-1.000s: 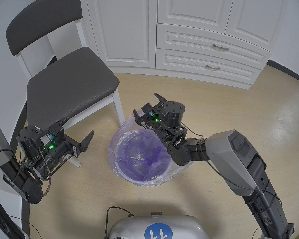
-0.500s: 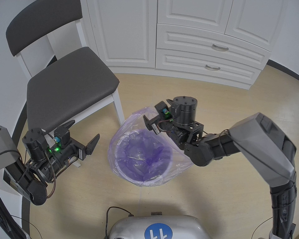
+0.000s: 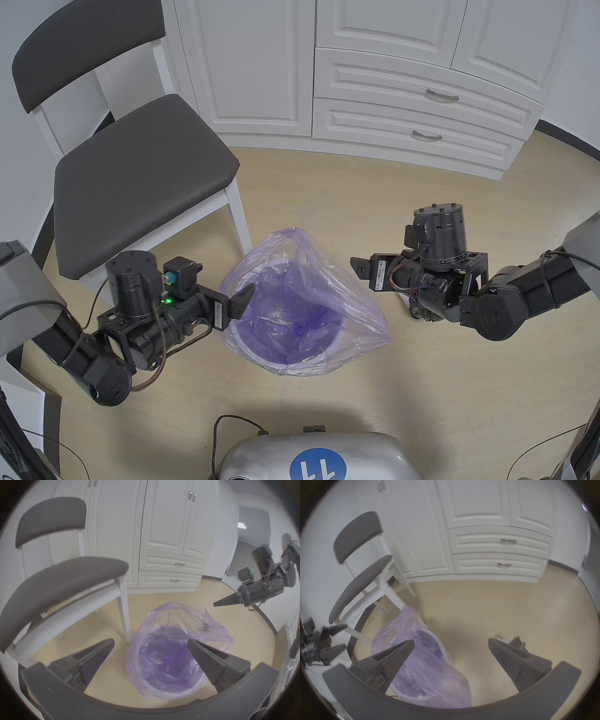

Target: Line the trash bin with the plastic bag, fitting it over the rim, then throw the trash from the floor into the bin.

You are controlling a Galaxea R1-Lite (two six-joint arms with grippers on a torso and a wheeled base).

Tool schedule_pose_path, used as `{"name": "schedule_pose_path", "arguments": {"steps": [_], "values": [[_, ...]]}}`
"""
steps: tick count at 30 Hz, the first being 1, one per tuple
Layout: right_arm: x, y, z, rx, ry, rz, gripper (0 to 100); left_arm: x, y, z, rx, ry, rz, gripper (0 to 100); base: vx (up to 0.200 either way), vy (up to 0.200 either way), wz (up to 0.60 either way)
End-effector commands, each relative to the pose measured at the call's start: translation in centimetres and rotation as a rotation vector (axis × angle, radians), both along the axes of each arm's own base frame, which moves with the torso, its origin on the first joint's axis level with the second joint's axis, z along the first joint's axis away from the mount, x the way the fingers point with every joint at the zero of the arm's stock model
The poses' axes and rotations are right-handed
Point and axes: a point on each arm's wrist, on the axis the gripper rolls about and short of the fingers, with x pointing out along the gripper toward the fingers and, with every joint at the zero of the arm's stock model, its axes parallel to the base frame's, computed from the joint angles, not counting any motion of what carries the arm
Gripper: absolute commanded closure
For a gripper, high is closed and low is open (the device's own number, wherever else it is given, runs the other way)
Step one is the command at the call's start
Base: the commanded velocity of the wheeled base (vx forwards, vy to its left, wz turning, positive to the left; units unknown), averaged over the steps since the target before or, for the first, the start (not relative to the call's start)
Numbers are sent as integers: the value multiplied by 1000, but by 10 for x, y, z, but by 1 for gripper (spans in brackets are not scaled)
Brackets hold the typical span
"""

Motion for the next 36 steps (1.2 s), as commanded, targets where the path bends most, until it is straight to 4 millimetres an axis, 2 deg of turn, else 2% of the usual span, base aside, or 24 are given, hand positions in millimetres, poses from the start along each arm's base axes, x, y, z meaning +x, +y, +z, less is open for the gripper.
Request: {"name": "schedule_pose_path", "arguments": {"steps": [1, 4, 6, 10, 11, 12, 13, 15, 16, 18, 19, 23, 27, 36], "values": [[-14, -26, 9, 52, 56, -48, 0, 28, -35, 20, -84, 86, 33, 0, 0, 0, 0], [-19, -19, 9, 62, 58, -30, 0, 33, -34, 19, -102, 115, 62, 0, 0, 0, 0], [-29, -8, 3, 50, 79, 11, 0, 39, -21, 11, -89, 135, 102, 0, 0, 0, 0], [-42, 2, -9, 17, 110, 50, 0, 43, -14, 3, -76, 154, 122, 0, 0, 0, 0], [-59, 11, -21, -21, 138, 104, 0, 51, -7, -6, -52, 166, 144, 0, 0, 0, 0], [-66, 14, -27, -43, 146, 130, 0, 53, -6, -9, -37, 168, 145, 0, 0, 0, 0], [-67, 15, -28, -47, 147, 135, 0, 53, -6, -10, -35, 169, 145, 0, 0, 0, 0], [-75, 17, -45, -140, 164, 178, 0, 55, -5, -18, 3, 178, 141, 0, 0, 0, 0], [-75, 17, -45, -140, 164, 178, 0, 55, -5, -18, 3, 178, 141, 0, 0, 0, 0], [-67, 21, -63, -174, 150, 180, 0, 57, -6, -24, 26, 172, 136, 0, 0, 0, 0], [-66, 21, -64, -173, 149, 178, 0, 57, -6, -24, 25, 169, 136, 0, 0, 0, 0], [-40, 22, -86, -145, 71, 103, 0, 57, -6, -29, 27, 128, 127, 0, 0, 0, 0], [-25, 17, -98, -164, 43, 81, 0, 58, -6, -36, 46, 128, 123, 0, 0, 0, 0], [-7, 5, -106, -185, 46, 34, 0, 69, -8, -54, 64, 153, 136, 0, 0, 0, 0]]}}
